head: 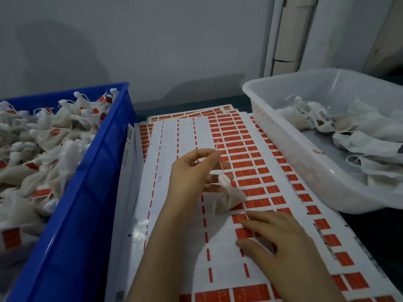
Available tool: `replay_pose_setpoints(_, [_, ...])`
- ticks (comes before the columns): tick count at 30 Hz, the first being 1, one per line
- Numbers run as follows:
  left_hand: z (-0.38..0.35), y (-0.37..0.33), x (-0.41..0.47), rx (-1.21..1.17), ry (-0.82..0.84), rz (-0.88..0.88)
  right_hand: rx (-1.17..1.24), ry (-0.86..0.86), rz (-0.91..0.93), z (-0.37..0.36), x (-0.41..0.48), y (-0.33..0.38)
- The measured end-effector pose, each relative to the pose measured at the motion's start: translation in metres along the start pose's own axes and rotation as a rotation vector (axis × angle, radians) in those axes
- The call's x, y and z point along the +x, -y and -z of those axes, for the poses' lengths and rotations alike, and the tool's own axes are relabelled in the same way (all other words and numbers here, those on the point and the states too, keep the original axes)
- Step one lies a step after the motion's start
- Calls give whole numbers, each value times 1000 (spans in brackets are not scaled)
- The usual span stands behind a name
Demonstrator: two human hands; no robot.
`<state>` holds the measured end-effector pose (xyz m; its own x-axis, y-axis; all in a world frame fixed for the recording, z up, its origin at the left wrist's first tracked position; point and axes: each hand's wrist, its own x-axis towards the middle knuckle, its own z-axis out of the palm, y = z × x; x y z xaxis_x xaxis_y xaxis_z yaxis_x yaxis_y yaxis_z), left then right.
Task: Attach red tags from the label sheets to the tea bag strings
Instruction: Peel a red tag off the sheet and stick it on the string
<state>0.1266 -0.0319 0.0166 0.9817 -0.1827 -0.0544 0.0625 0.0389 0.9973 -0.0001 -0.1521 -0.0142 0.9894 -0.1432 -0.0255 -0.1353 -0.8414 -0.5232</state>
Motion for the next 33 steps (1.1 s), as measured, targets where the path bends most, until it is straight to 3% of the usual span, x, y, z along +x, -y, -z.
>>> replay_pose_setpoints(9, [1,-4,0,-29,-6,-11,-178,-29,-69,-15,-1,4])
replay_pose_setpoints(17, [0,-4,-1,-40,-12,-1,-292,-33,28,-8,1,16])
replay_pose_setpoints(21, [-1,-4,-1,-25,-22,8,-247,-245,97,-11,-7,13])
replay_pose_setpoints(24, [-1,-5,0,-22,-29,11,-204,-253,130,-10,-8,12])
replay_pose_setpoints(26, [-1,-5,0,-22,-34,15,-173,-143,53,-5,-5,18])
replay_pose_setpoints(33, [1,-4,0,-36,-12,14,-171,-303,90,-17,-3,6])
